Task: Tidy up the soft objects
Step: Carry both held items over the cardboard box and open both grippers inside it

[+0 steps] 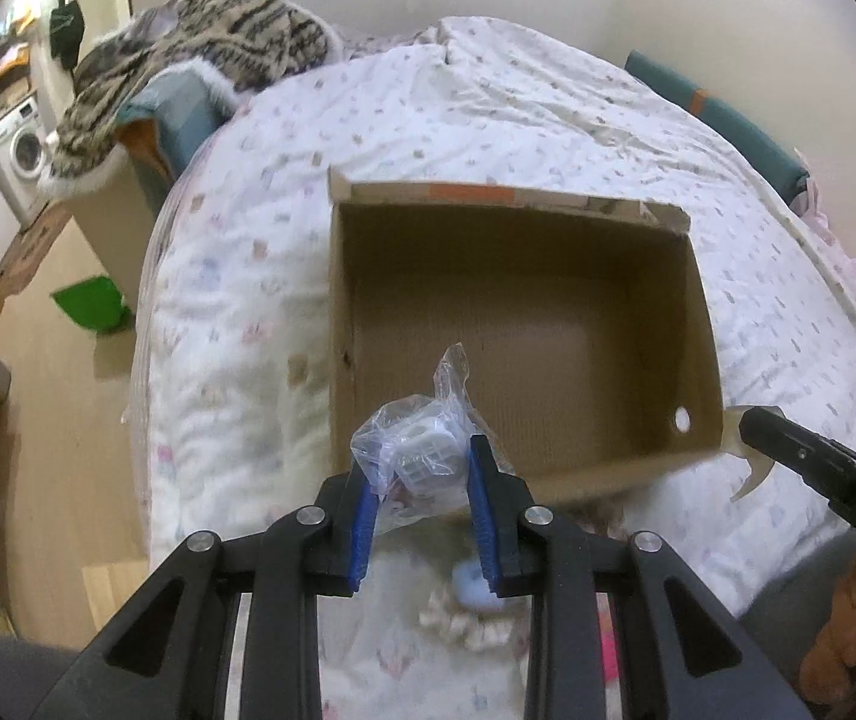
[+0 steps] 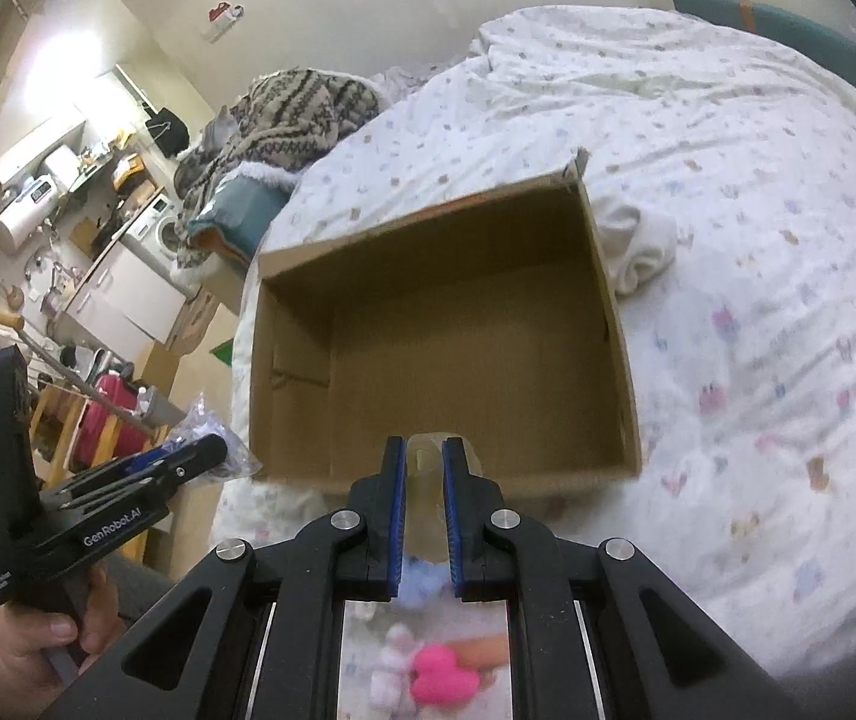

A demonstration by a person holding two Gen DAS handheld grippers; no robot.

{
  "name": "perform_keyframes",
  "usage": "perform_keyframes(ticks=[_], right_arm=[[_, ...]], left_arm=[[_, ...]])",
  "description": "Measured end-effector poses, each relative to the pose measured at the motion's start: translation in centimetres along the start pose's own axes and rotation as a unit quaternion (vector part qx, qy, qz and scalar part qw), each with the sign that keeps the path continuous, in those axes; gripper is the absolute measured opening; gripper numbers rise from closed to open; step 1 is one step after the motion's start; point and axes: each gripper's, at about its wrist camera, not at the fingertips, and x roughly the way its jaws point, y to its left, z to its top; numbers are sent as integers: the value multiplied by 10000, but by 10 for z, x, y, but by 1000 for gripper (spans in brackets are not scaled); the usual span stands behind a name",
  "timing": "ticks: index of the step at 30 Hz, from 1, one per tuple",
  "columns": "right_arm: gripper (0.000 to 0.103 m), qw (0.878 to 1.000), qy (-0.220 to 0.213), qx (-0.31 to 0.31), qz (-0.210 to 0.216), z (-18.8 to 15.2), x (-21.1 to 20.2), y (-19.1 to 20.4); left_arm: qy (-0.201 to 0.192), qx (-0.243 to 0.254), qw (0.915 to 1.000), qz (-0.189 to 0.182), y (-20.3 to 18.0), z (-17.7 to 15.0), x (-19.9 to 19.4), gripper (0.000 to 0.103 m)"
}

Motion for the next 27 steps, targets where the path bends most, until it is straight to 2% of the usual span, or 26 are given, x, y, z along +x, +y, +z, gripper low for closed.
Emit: perform_keyframes(ticks=[8, 12, 18, 22, 27], right_arm=[[13, 9997, -21, 150, -168, 20, 34, -16], [13, 9995, 41, 185, -241, 15, 50, -20], [13, 9985, 333, 212, -385, 6, 71, -26], [13, 9978, 437, 132, -482, 2, 78, -25], [14, 9976, 451, 121, -519, 0, 79, -24]], left_arm=[[-139, 238, 9995, 135, -13, 22, 37, 25], [53, 39, 10000, 15, -7, 18, 56, 25], [85, 72, 9999, 129, -4, 9, 77, 25], [128, -73, 9999, 50, 1, 6, 81, 25], [95, 64, 9999, 108, -4, 4, 81, 26]])
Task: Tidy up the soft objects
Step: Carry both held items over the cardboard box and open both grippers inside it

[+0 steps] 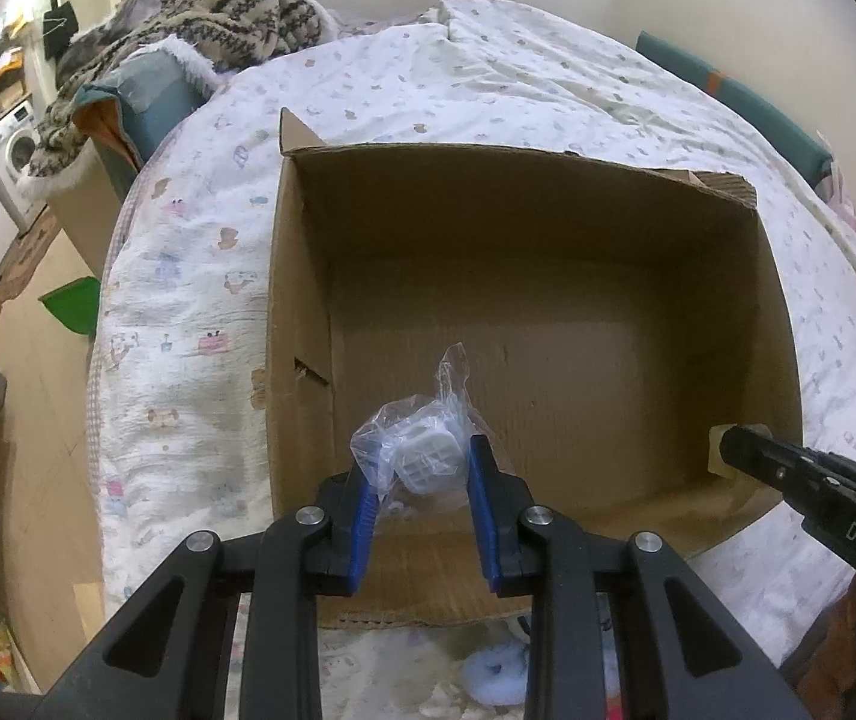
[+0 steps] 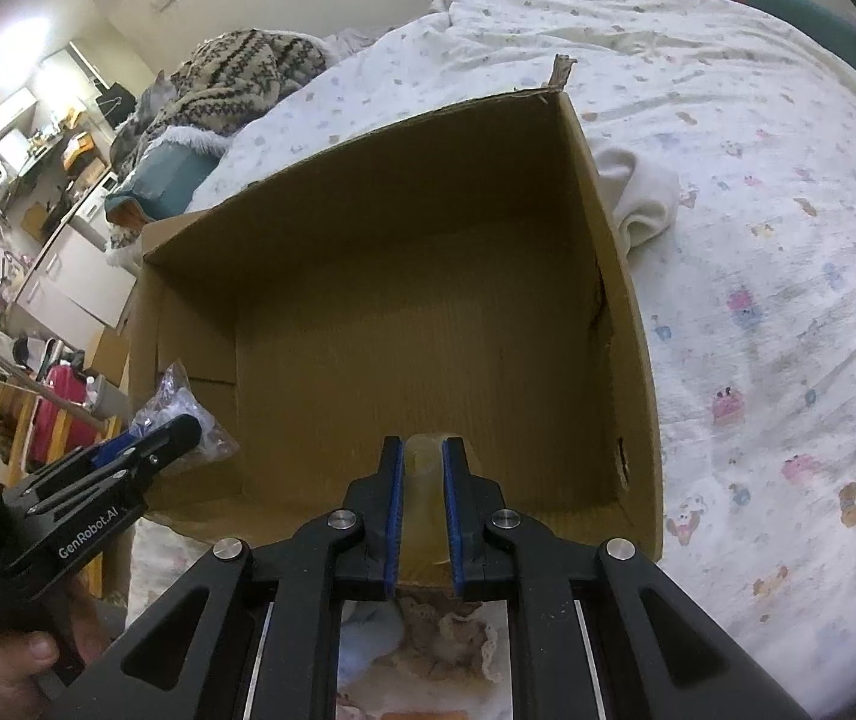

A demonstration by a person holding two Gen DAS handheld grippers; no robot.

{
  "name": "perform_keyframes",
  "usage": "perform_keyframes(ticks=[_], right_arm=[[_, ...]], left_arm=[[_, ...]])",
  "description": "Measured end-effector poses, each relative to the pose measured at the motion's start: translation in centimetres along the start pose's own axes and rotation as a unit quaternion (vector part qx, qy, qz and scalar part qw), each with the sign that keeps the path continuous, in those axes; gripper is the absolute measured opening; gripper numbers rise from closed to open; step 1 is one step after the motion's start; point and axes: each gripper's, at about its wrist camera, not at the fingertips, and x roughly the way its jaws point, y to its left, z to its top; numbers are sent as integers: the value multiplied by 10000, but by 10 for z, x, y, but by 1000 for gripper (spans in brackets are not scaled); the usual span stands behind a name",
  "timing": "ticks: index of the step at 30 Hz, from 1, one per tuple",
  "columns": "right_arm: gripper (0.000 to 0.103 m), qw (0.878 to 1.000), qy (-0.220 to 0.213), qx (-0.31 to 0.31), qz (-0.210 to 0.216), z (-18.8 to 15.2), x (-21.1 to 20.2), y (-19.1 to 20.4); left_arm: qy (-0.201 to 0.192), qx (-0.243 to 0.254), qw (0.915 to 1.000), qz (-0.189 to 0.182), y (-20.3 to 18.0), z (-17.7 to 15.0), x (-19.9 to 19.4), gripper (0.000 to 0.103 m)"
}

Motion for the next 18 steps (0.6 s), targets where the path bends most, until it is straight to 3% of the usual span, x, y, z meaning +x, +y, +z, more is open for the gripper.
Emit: perform_keyframes(ticks=[18], right_arm=[[15, 10000, 47, -23, -39, -2, 2, -1]], left_arm=[[-100, 198, 9997, 33, -7, -5, 1, 26]])
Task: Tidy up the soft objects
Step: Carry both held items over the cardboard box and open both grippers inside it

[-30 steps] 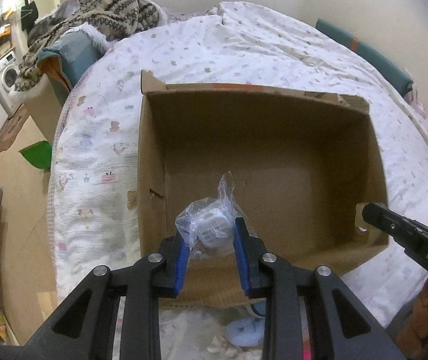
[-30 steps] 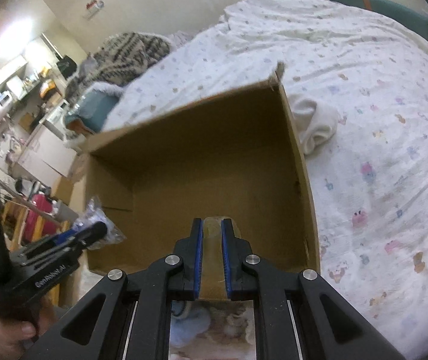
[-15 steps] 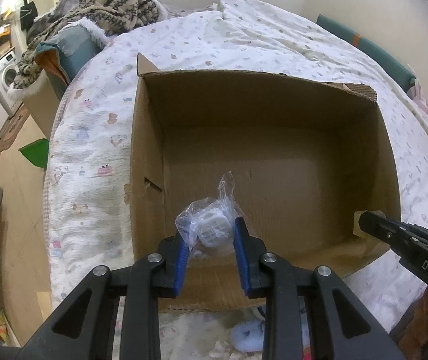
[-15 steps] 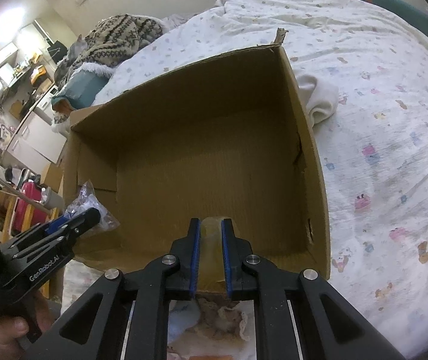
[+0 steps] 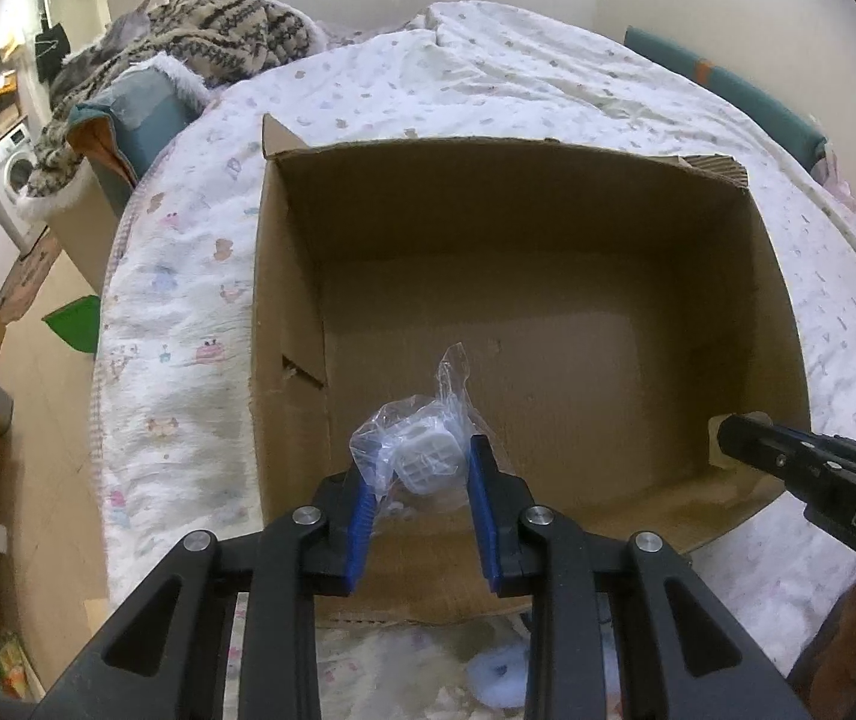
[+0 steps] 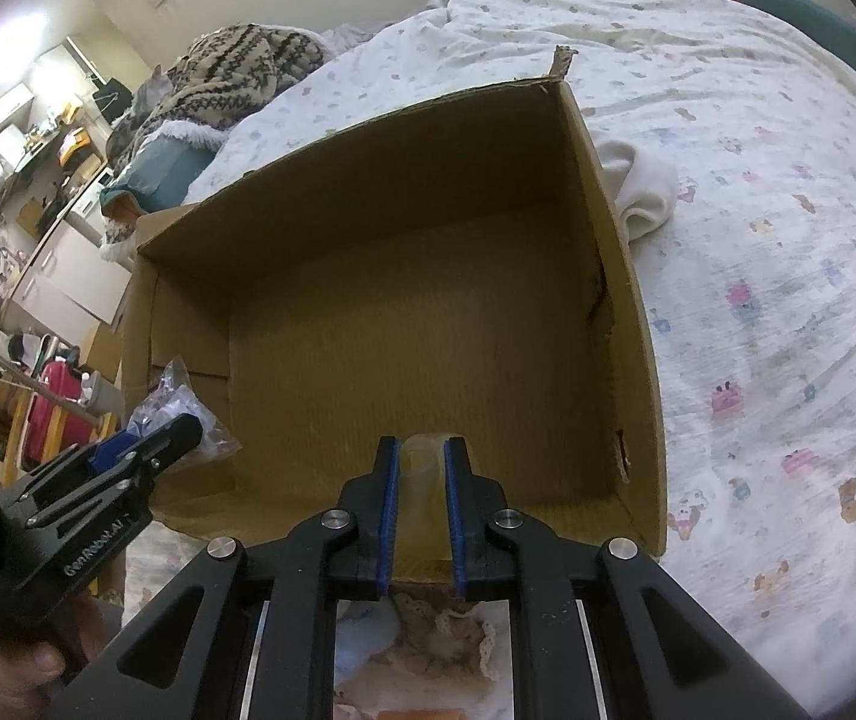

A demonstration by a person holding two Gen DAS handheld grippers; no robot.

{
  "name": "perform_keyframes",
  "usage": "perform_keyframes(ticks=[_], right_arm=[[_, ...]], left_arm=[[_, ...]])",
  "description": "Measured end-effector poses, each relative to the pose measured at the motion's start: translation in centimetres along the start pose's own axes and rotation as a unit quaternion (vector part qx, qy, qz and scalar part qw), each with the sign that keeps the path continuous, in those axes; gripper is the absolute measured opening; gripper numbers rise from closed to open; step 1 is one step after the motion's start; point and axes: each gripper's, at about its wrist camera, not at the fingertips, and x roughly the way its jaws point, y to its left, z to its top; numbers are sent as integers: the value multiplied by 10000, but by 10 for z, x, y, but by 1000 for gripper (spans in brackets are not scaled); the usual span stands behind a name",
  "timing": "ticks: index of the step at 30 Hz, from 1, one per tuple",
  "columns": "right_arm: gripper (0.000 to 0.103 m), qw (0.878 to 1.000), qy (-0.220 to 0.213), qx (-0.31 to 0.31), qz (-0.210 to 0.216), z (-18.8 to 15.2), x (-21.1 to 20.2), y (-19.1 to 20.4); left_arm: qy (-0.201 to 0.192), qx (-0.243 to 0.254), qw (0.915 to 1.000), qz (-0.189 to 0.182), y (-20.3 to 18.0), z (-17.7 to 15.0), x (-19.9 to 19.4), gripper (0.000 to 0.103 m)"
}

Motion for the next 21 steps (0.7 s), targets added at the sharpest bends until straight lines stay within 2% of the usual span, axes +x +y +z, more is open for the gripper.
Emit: perform_keyframes(ticks=[6, 7, 10, 12, 15, 19, 21], right_arm=[[20, 10000, 7, 32, 52, 0, 1, 0], [21, 10000, 3, 40, 57, 0, 0, -1], [30, 9999, -27, 64, 101, -1, -1, -1], [51, 9998, -85, 105, 151, 0, -3, -3], [68, 9994, -273, 142, 137, 1, -10, -3], [68, 9990, -424, 85, 133, 3, -18, -2], [68, 9990, -428, 93, 83, 3, -20, -3]], left_arm=[[2, 46, 9999, -154, -1, -1, 0, 28], [-6, 49, 9999, -158, -2, 0, -1, 31], [-118, 81, 9998, -118, -5, -1, -6, 53], [-154, 51, 9998, -119, -5, 0, -9, 62], [-193, 38, 9997, -169, -6, 1, -13, 65], [-267, 111, 9995, -96, -7, 0, -18, 65], [-257, 52, 9995, -187, -6, 2, -21, 65]])
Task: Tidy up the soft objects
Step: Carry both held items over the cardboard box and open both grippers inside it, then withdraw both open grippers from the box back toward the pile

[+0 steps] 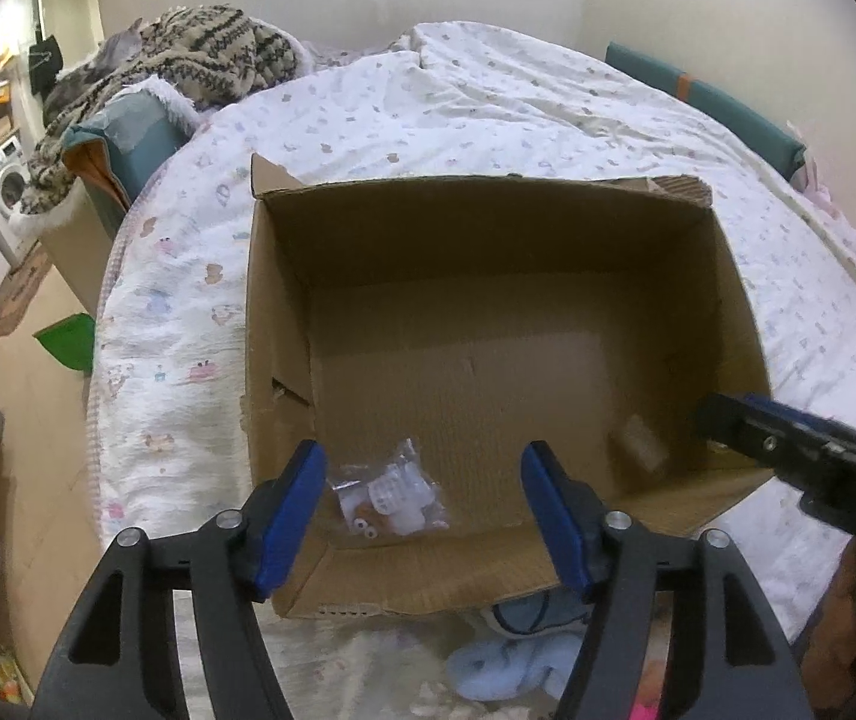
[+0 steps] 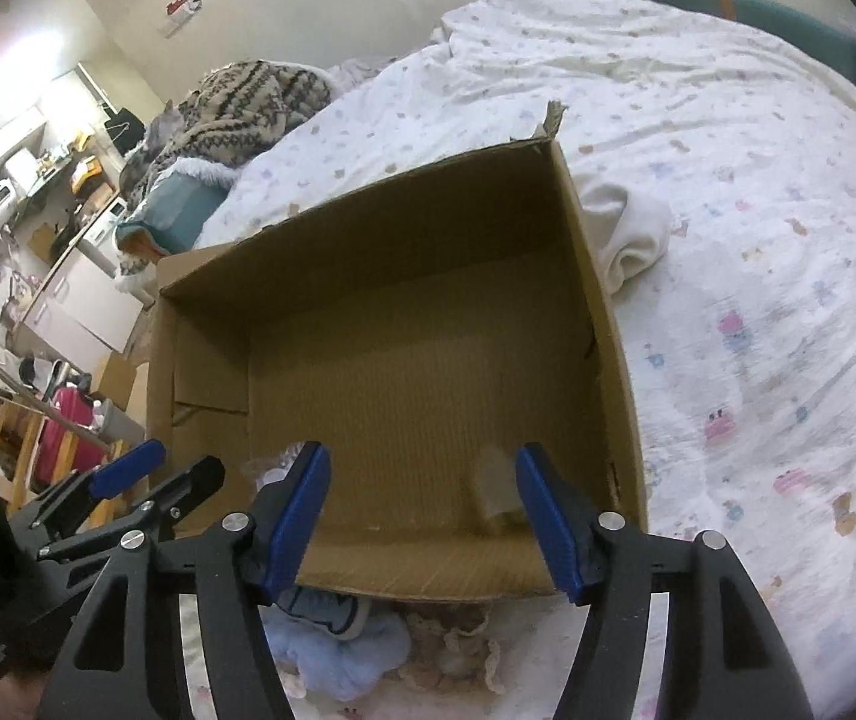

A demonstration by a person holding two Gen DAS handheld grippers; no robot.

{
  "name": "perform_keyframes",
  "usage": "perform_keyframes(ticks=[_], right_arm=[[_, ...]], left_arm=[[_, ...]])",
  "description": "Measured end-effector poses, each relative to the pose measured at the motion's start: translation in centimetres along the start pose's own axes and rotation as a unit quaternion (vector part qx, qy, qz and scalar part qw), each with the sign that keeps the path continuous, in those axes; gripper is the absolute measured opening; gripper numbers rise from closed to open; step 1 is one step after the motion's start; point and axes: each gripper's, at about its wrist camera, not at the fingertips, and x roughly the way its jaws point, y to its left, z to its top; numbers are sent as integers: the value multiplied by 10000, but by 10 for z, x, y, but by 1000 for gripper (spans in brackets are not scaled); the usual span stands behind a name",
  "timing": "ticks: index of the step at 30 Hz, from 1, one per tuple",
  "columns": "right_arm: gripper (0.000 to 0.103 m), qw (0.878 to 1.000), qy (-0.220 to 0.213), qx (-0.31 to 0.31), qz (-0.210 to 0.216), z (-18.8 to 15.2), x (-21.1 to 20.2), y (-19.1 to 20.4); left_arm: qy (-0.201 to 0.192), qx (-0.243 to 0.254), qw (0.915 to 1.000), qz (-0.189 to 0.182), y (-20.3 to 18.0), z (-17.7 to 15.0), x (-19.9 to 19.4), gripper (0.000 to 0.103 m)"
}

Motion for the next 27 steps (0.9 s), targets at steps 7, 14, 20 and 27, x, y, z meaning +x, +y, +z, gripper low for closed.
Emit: perform_keyframes(ticks=[7, 14, 20, 27], right_arm=[[68, 9997, -79, 179, 150, -4, -20, -6], [68, 9995, -27, 230, 225, -21, -42, -3], [68, 9993, 63, 219, 289, -39, -55, -1], [73, 9973, 427, 498, 318, -58, -53, -8]], left_arm=[[101, -14, 9999, 39, 2, -4, -12, 65], [355, -345, 9988, 10, 18, -27, -26, 65], [515, -583, 9969, 119, 33, -43, -37, 65], [804, -944, 9923, -47, 44, -56, -32, 67]])
